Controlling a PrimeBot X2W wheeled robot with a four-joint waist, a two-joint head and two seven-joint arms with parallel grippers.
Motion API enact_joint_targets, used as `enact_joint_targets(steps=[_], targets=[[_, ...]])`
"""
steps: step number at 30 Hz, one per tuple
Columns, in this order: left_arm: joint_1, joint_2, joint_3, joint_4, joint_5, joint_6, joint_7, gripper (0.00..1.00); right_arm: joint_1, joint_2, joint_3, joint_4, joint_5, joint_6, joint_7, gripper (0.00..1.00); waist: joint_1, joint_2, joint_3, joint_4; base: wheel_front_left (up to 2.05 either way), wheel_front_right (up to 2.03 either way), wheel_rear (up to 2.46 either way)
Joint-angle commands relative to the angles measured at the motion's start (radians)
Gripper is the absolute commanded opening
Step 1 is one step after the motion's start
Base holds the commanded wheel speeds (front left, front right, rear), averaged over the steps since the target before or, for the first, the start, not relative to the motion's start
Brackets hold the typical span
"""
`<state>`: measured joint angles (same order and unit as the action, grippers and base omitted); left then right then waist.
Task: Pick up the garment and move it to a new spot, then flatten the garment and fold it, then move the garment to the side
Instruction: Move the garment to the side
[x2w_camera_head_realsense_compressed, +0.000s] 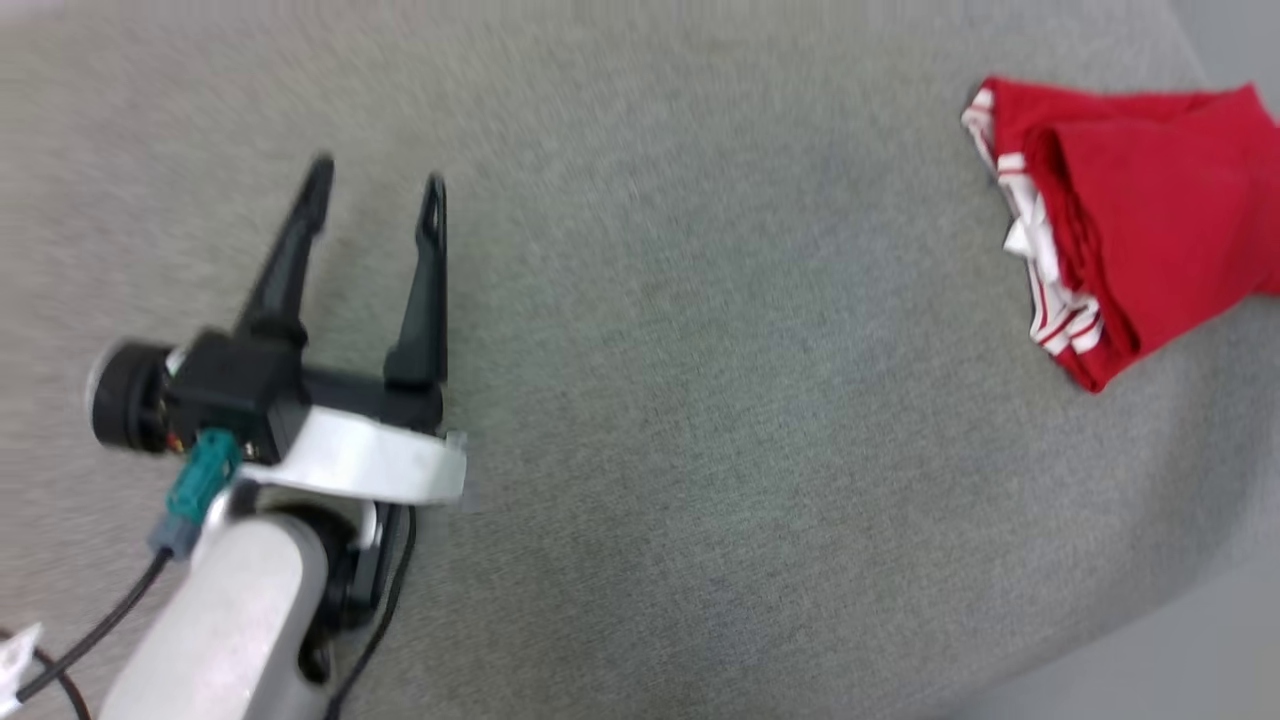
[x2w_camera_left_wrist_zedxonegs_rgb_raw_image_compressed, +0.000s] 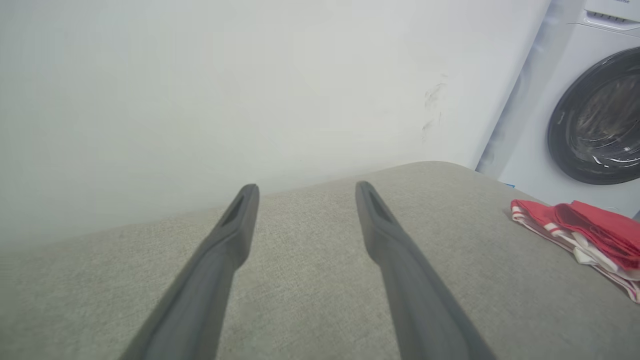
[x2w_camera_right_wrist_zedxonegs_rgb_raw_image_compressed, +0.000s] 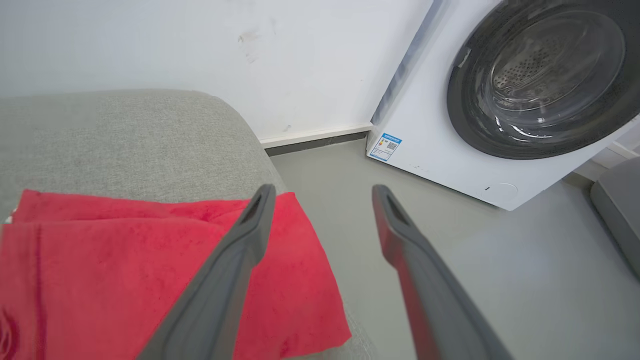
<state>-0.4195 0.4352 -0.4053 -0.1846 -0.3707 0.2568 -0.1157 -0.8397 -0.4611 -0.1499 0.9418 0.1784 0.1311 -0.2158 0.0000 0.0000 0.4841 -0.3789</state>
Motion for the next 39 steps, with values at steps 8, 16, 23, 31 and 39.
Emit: enact_joint_targets(steps=[8, 16, 23, 31, 39], targets=[[0.176, -0.020, 0.032, 0.077, -0.073, 0.032, -0.069, 1.00, 0.265, 0.038, 0.089, -0.188, 0.053, -0.001, 0.019, 1.00, 0.0000, 0.0000, -0.239, 0.107, 0.00, 0.00, 0.00], [0.274, -0.019, 0.059, 0.098, -0.110, 0.052, -0.093, 1.00, 0.475, 0.114, 0.123, -0.430, 0.096, -0.001, 0.065, 1.00, 0.0000, 0.0000, -0.318, 0.178, 0.00, 0.00, 0.00], [0.332, -0.035, 0.077, 0.131, -0.140, 0.057, -0.116, 1.00, 0.609, 0.201, 0.117, -0.631, 0.103, -0.001, 0.092, 1.00, 0.0000, 0.0000, -0.389, 0.258, 0.00, 0.00, 0.00], [0.401, -0.022, 0.062, 0.170, -0.135, 0.040, -0.127, 1.00, 0.785, 0.279, 0.100, -0.877, 0.046, -0.001, 0.153, 1.00, 0.0000, 0.0000, -0.467, 0.307, 0.00, 0.00, 0.00], [0.441, -0.021, 0.042, 0.183, -0.135, 0.040, -0.126, 1.00, 0.915, 0.344, 0.102, -1.037, 0.014, -0.001, 0.223, 1.00, 0.0000, 0.0000, -0.505, 0.328, 0.00, 0.00, 0.00]])
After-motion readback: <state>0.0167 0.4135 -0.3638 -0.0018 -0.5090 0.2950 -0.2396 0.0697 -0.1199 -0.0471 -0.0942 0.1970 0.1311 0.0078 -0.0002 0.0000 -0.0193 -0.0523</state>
